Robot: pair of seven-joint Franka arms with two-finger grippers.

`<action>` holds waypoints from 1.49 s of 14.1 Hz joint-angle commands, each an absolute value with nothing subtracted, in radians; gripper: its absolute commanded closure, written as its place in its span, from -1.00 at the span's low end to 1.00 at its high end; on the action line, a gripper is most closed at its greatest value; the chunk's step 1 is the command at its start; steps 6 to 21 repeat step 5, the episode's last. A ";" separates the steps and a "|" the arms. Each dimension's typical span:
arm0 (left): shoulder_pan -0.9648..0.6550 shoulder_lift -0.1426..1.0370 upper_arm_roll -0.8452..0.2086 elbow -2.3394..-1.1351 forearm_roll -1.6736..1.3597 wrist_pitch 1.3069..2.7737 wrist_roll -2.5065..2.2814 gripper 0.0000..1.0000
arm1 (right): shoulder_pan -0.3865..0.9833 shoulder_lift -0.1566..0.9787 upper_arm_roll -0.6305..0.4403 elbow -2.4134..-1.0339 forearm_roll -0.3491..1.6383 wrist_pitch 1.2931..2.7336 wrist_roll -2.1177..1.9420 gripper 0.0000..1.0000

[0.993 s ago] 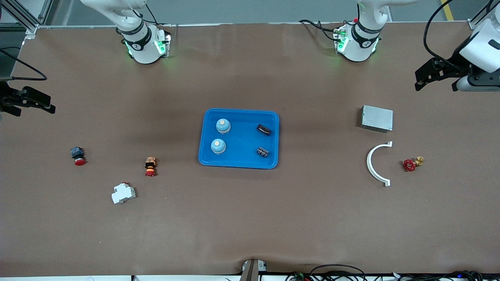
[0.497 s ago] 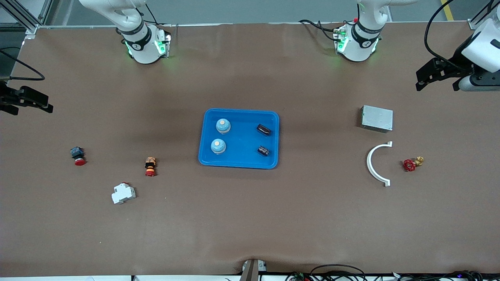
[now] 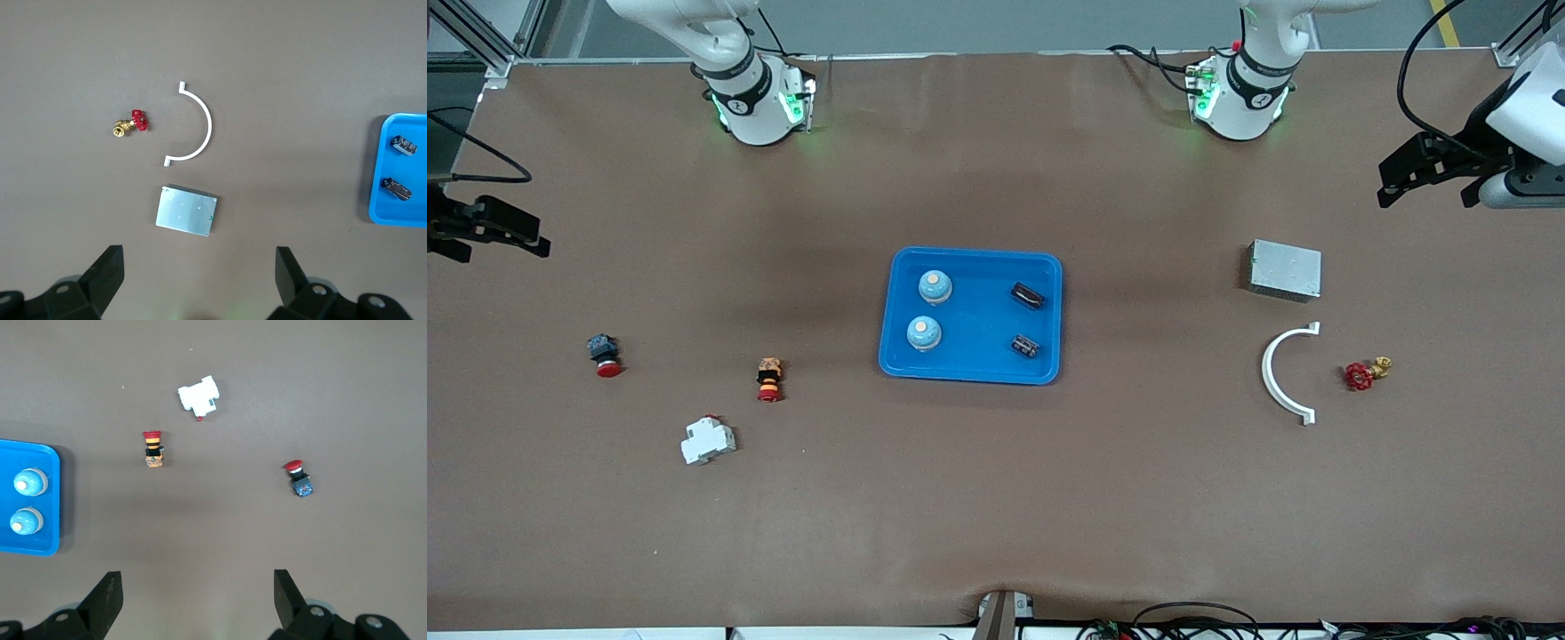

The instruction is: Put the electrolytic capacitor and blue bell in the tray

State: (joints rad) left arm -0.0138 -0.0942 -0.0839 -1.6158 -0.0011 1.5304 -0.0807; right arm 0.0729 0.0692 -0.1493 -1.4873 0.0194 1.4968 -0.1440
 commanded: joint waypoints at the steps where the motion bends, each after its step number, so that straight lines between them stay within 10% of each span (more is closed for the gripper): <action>1: -0.021 -0.057 -0.083 -1.563 -0.025 1.520 -0.081 -1.00 | 0.095 0.063 -0.155 -1.482 0.015 1.496 -0.141 -1.00; 21: -0.020 -0.057 -0.084 -1.563 -0.025 1.514 -0.078 -1.00 | 0.094 0.055 -0.156 -1.482 0.025 1.499 -0.143 -1.00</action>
